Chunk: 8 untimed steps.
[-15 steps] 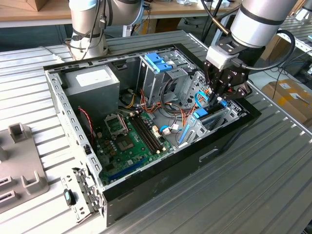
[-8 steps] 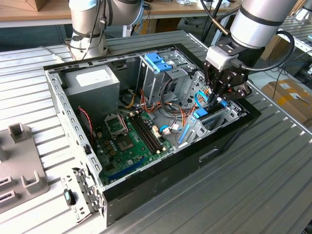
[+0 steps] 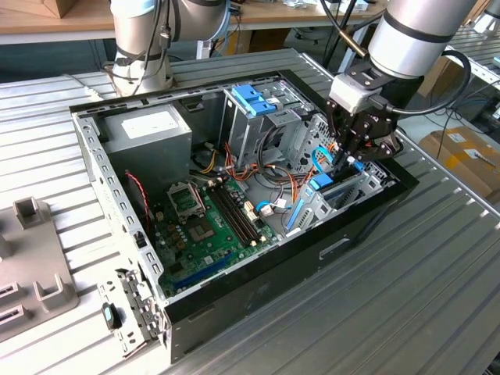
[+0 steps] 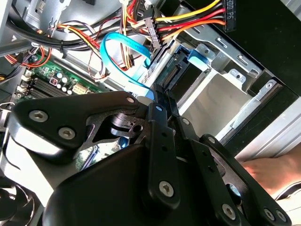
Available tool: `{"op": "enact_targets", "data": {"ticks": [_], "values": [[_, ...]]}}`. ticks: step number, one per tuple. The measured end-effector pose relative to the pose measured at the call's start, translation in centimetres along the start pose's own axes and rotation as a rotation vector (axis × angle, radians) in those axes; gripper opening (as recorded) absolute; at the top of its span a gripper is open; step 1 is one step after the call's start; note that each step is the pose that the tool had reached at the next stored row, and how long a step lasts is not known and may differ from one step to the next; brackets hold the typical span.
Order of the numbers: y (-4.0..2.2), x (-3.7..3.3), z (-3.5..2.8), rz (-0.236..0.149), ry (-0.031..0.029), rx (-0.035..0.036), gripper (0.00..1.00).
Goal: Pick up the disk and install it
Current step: 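Insert the first disk wire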
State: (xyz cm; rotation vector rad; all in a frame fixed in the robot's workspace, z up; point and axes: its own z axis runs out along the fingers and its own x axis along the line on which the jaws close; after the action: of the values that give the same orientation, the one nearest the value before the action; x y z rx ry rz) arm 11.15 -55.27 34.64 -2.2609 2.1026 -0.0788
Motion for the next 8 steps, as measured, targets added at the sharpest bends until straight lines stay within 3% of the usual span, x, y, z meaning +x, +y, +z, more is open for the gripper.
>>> {"op": "enact_targets", "data": {"ticks": [8], "values": [[0.03, 0.0, 0.4, 0.0, 0.0006, -0.0001, 0.16]]}}
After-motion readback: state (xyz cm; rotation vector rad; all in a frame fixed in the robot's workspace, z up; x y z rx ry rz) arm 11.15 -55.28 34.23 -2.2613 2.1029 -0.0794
